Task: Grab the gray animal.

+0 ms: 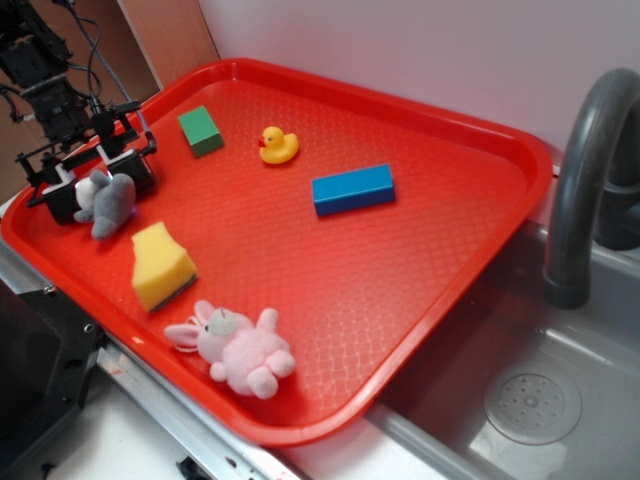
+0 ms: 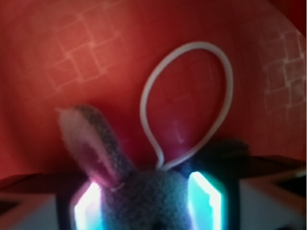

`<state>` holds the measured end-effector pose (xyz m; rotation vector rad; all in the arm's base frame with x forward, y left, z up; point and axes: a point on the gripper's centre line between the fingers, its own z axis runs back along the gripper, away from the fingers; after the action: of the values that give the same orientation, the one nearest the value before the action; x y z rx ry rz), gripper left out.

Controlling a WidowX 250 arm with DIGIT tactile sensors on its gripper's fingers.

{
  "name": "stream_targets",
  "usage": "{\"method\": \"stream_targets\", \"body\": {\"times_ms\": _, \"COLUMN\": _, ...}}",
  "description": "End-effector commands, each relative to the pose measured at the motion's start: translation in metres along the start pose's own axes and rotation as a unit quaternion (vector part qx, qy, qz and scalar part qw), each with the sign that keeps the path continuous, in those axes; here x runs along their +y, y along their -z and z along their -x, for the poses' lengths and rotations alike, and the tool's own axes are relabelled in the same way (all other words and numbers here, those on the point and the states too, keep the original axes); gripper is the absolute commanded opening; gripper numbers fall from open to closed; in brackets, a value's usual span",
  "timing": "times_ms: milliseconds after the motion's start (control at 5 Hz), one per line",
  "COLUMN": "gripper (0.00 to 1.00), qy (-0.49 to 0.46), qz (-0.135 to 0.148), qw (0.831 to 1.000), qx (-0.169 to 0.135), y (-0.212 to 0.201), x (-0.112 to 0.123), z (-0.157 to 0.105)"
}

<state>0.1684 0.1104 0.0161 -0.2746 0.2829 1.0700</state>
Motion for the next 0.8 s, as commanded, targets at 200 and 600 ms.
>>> {"method": "stream_targets", "body": {"times_ms": 200, "gripper": 0.00, "qy": 0.353, "qz": -0.182, "qw": 0.898, "qx": -0.191, "y": -0.110, "x": -0.076, "z": 0.050}}
{"method": "stream_targets", "body": {"times_ms": 600, "gripper": 0.00, "qy": 0.572, "qz": -0.157, "qw": 0.790, "qx": -0.157, "y": -0.133, "x": -0.107, "z": 0.104}}
